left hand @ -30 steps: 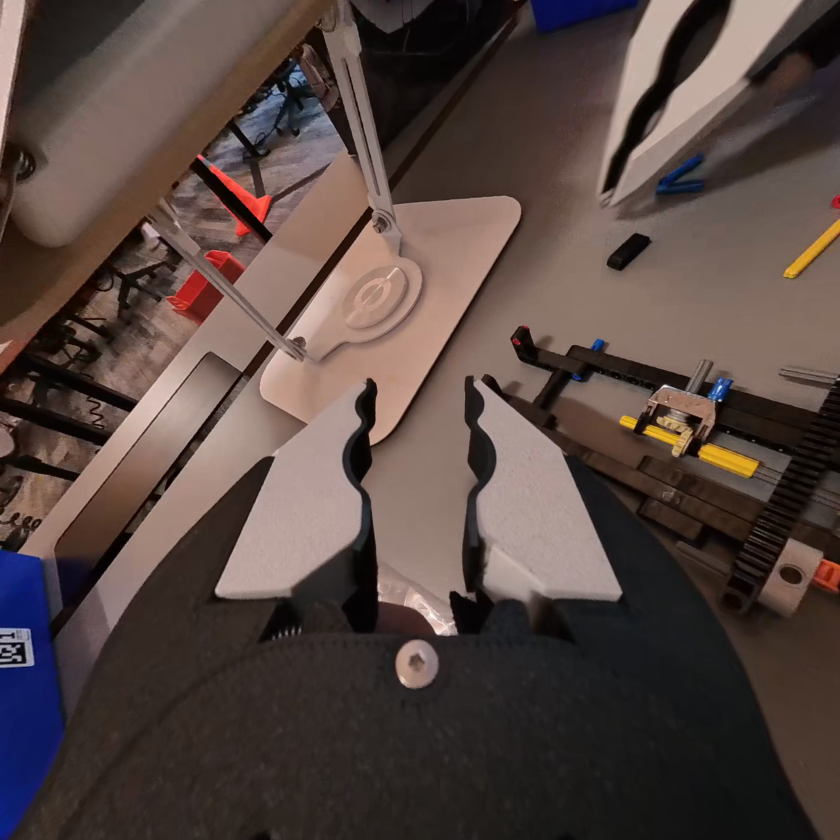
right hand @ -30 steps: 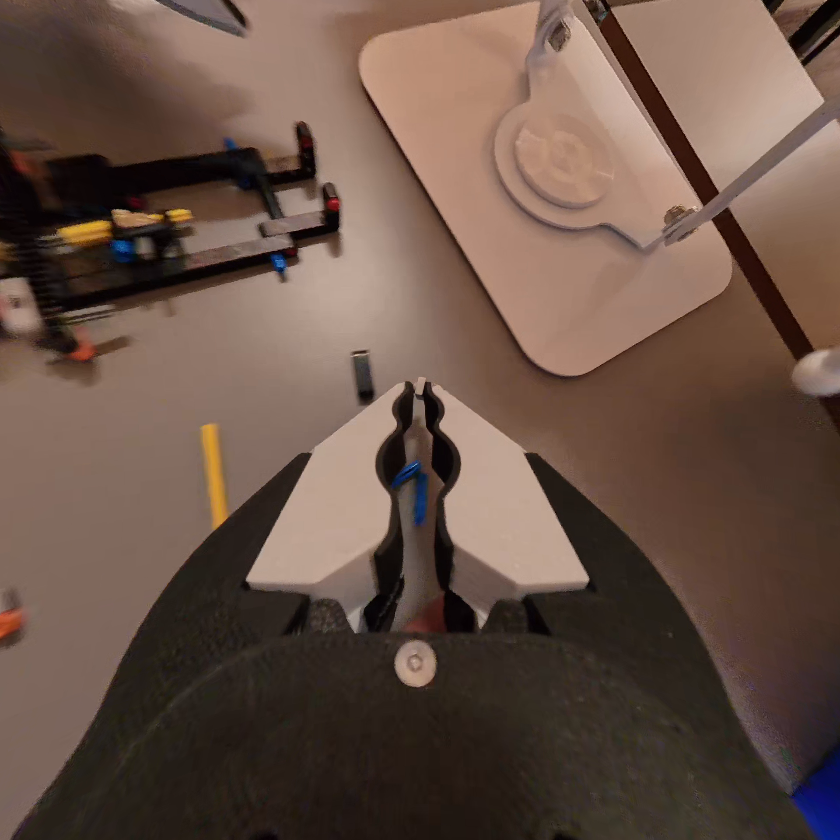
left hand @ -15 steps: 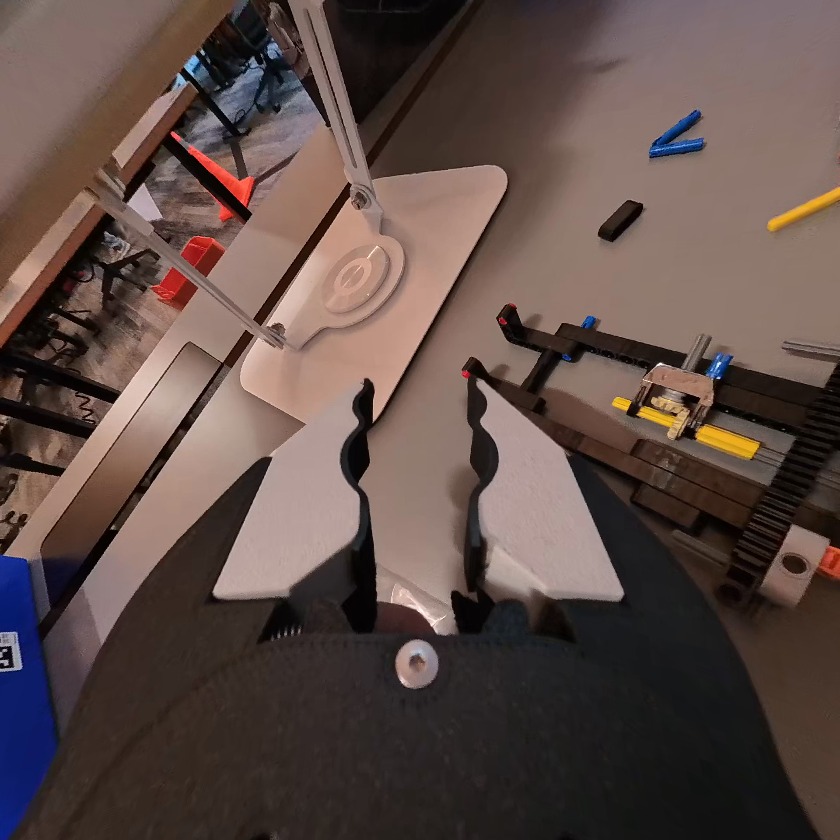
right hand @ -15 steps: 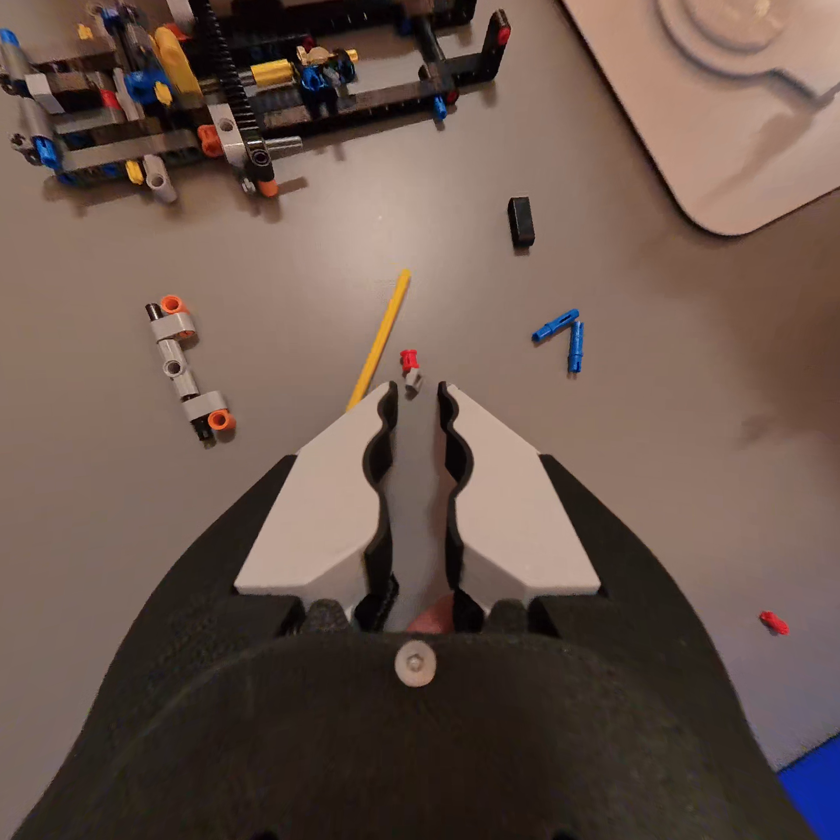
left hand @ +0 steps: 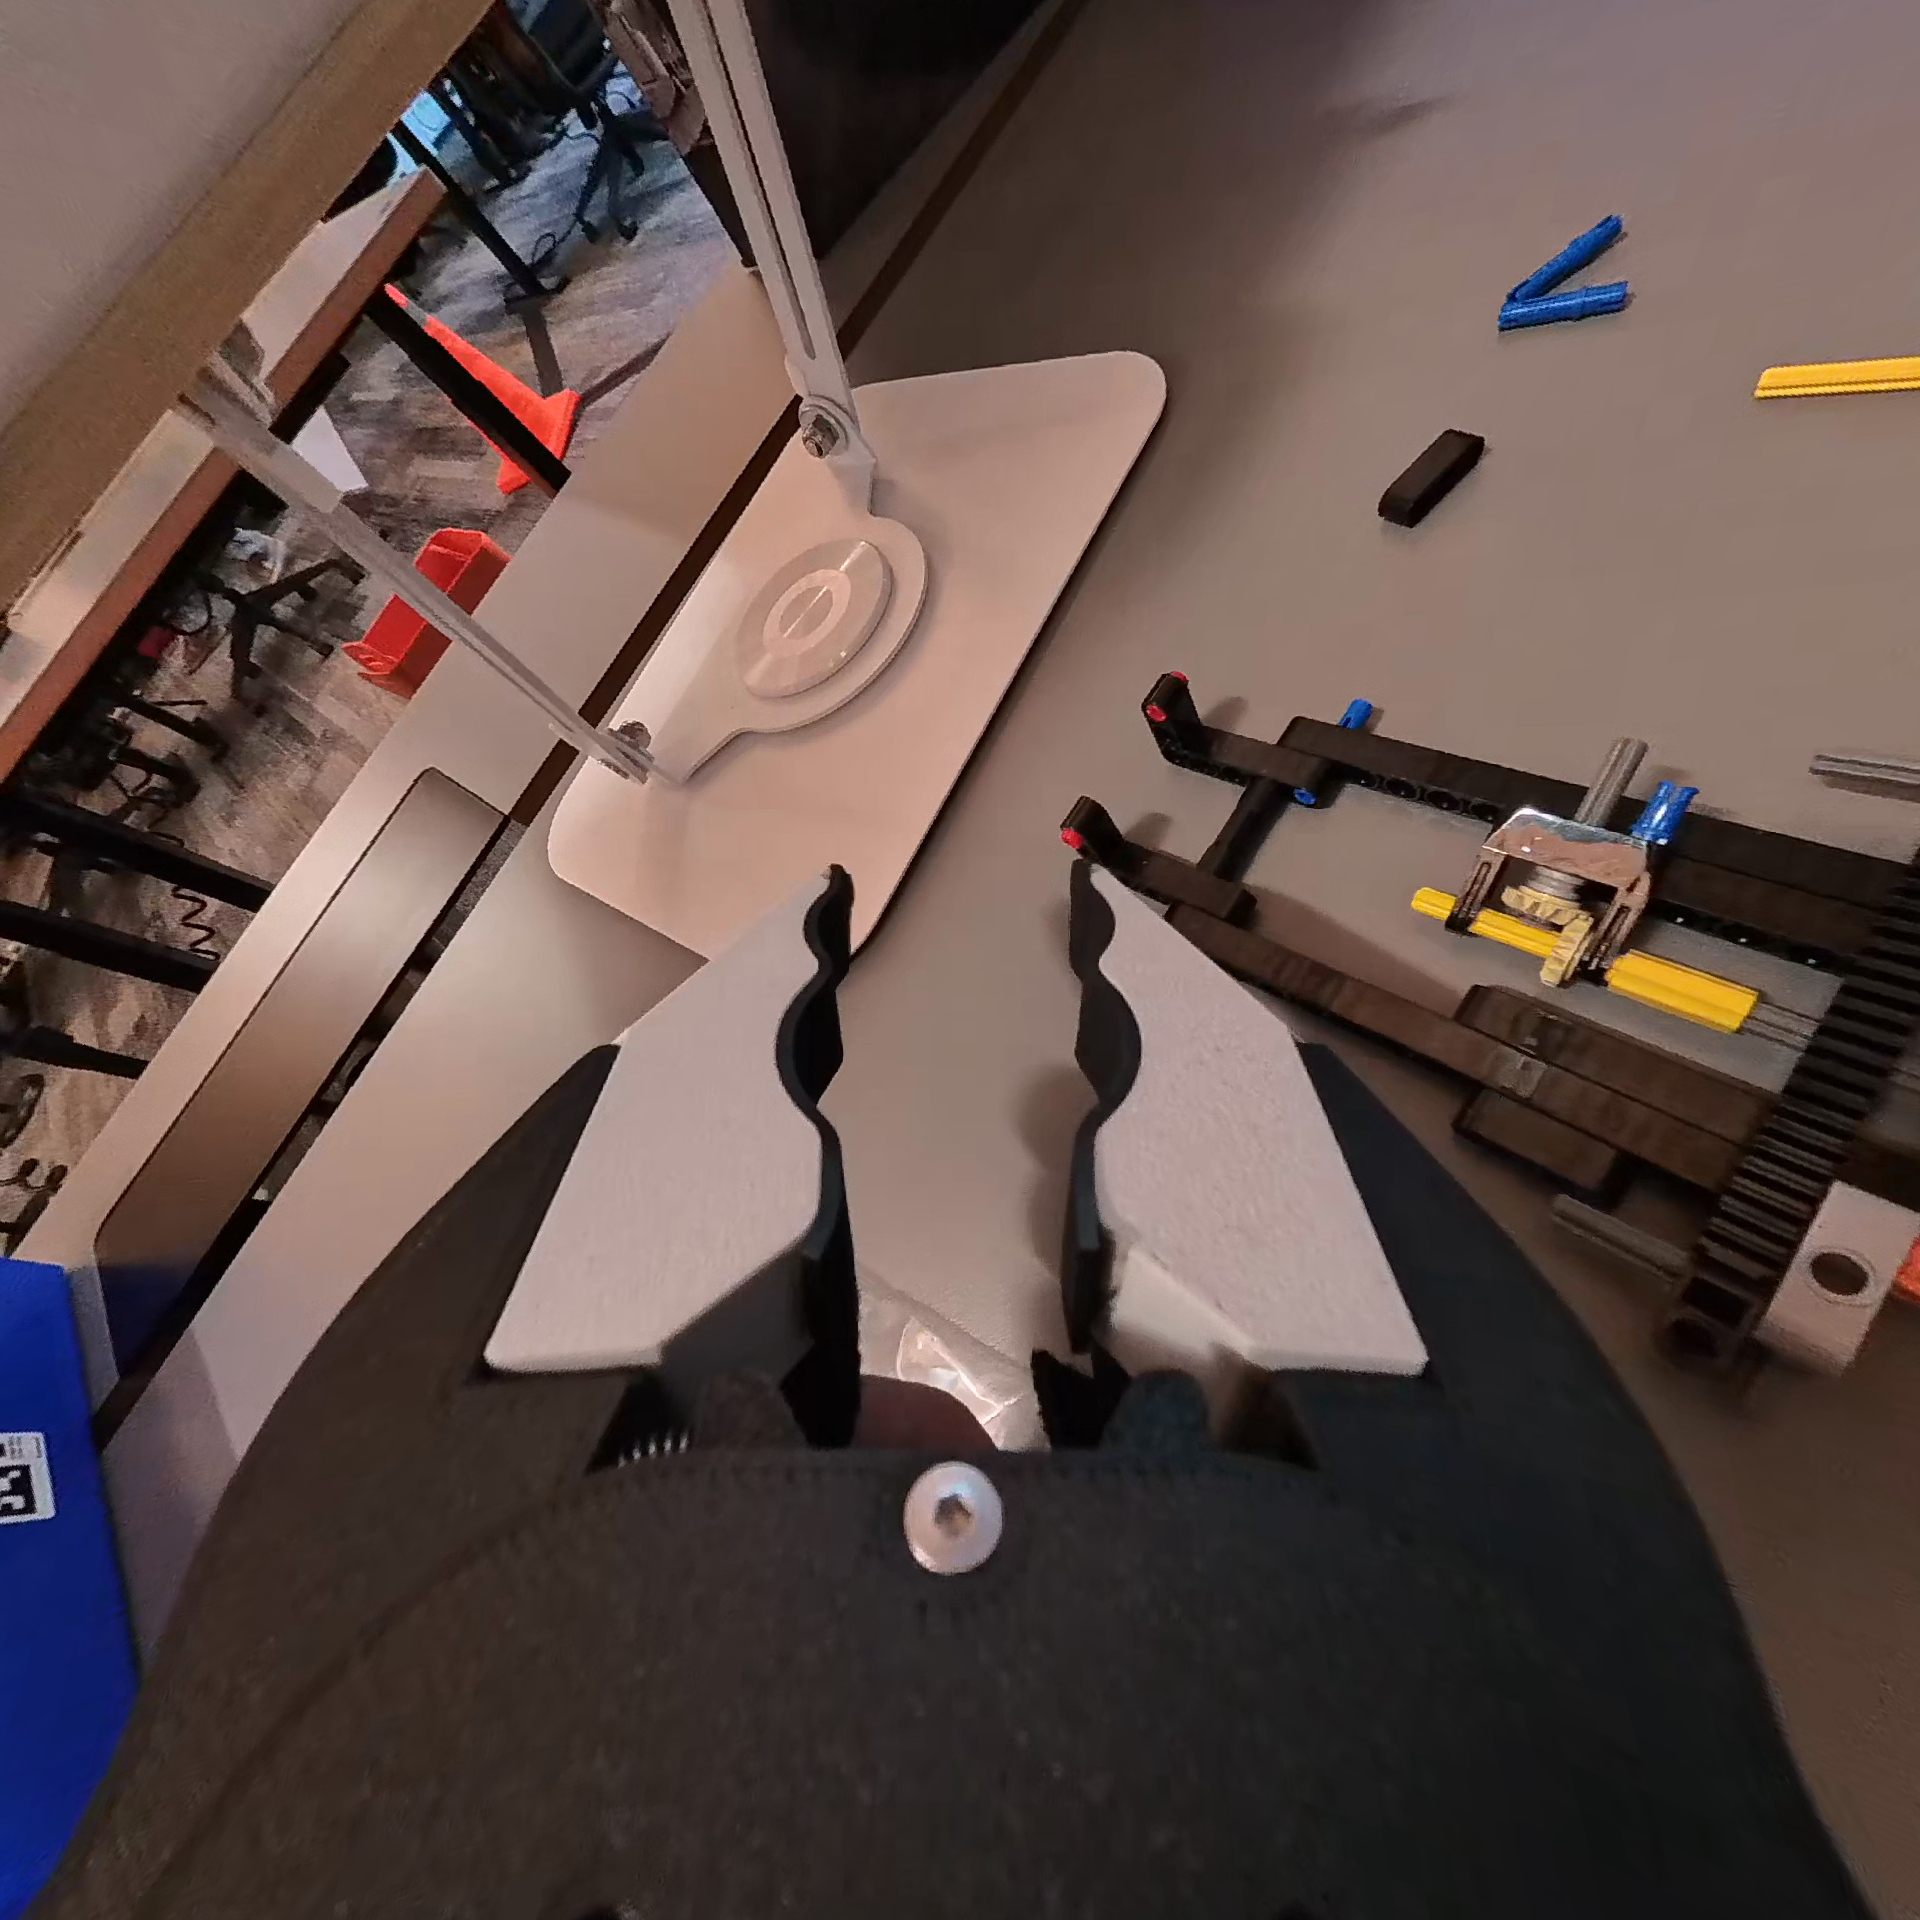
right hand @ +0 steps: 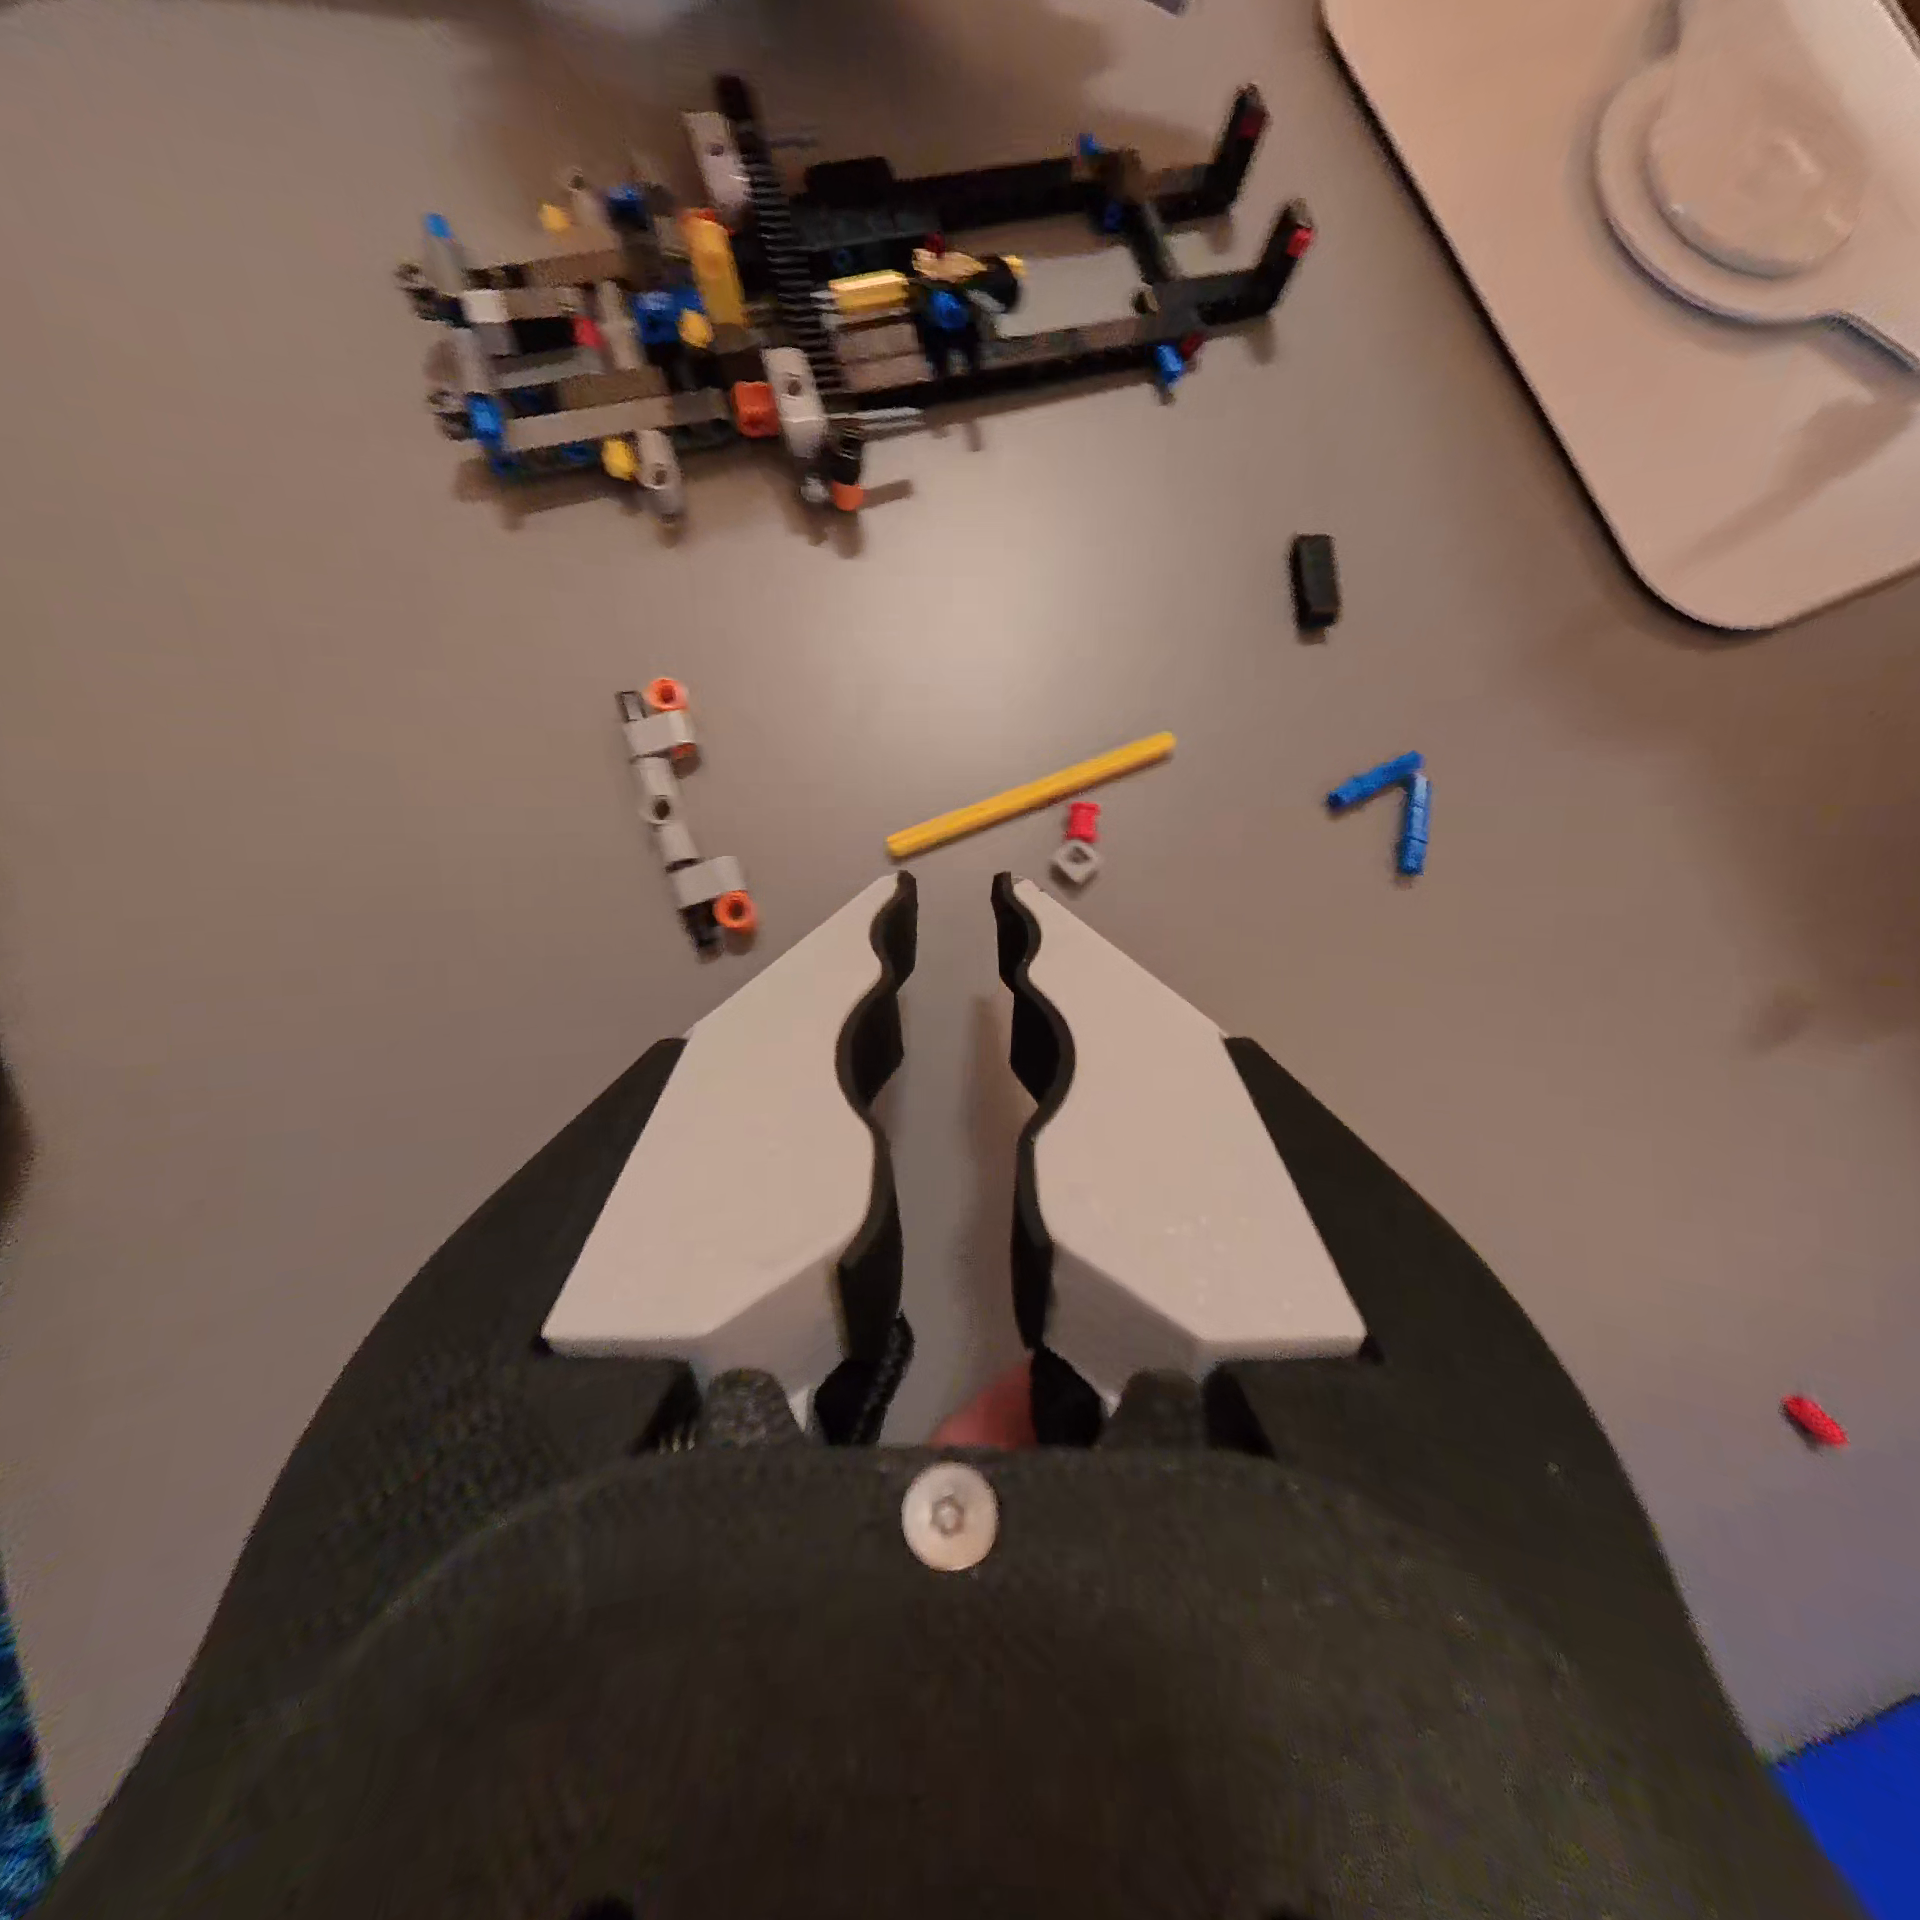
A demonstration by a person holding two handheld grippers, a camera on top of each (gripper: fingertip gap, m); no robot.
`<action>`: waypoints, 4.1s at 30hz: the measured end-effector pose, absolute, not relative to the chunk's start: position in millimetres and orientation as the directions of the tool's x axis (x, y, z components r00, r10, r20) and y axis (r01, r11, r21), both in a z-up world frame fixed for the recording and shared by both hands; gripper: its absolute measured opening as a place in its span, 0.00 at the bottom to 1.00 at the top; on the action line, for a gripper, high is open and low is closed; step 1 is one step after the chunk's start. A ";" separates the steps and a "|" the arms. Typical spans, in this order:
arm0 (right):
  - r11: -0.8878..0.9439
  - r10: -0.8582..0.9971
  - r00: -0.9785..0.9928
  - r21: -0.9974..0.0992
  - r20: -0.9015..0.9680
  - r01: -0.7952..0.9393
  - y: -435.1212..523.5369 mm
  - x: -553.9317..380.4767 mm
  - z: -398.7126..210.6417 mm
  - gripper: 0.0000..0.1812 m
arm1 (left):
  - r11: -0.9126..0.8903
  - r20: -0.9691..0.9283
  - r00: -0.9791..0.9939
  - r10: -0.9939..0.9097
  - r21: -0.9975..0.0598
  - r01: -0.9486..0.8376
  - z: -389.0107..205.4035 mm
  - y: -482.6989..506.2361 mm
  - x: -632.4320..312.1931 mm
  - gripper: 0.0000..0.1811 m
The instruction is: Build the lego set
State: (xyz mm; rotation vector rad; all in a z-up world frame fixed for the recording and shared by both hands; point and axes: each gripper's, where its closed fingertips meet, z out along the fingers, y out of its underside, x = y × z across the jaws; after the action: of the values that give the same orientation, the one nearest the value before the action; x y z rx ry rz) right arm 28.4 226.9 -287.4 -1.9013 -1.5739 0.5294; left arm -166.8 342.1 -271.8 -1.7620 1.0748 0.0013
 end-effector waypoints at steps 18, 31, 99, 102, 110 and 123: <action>-0.048 0.994 0.103 -0.658 0.045 0.752 168.6 7.8 -309.4 0.08 | -0.069 -0.462 0.596 -0.657 -0.750 -0.658 -271.4 340.4 -165.0 0.22; -0.138 0.950 0.294 -0.704 0.104 0.697 205.3 38.5 -284.1 0.18 | -0.084 -0.453 0.613 -0.647 -0.756 -0.649 -271.7 343.7 -171.8 0.22; -0.106 0.882 0.420 -0.778 0.214 0.619 205.6 104.8 -284.3 0.22 | -0.338 -0.401 0.825 -0.399 -0.772 -0.539 -261.4 358.6 -301.8 0.27; -0.101 0.894 0.402 -0.786 0.197 0.610 209.9 108.1 -288.3 0.24 | -0.360 -0.425 0.817 -0.388 -0.746 -0.560 -263.4 357.7 -292.8 0.27; -0.120 0.910 0.396 -0.837 0.122 0.534 224.9 108.9 -287.0 0.23 | -0.319 -0.450 0.840 -0.304 -0.782 -0.535 -224.9 363.3 -278.8 0.27; 0.133 0.881 0.328 -0.844 0.341 0.519 258.9 45.8 -205.2 0.22 | -0.117 -0.179 0.968 -0.174 -0.973 -0.200 -122.6 385.6 -328.5 0.29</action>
State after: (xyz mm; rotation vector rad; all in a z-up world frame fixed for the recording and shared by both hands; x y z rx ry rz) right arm 45.8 258.9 -205.2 -1.5262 -1.3283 0.4252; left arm -328.5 385.6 -122.6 -1.6963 0.2845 0.0228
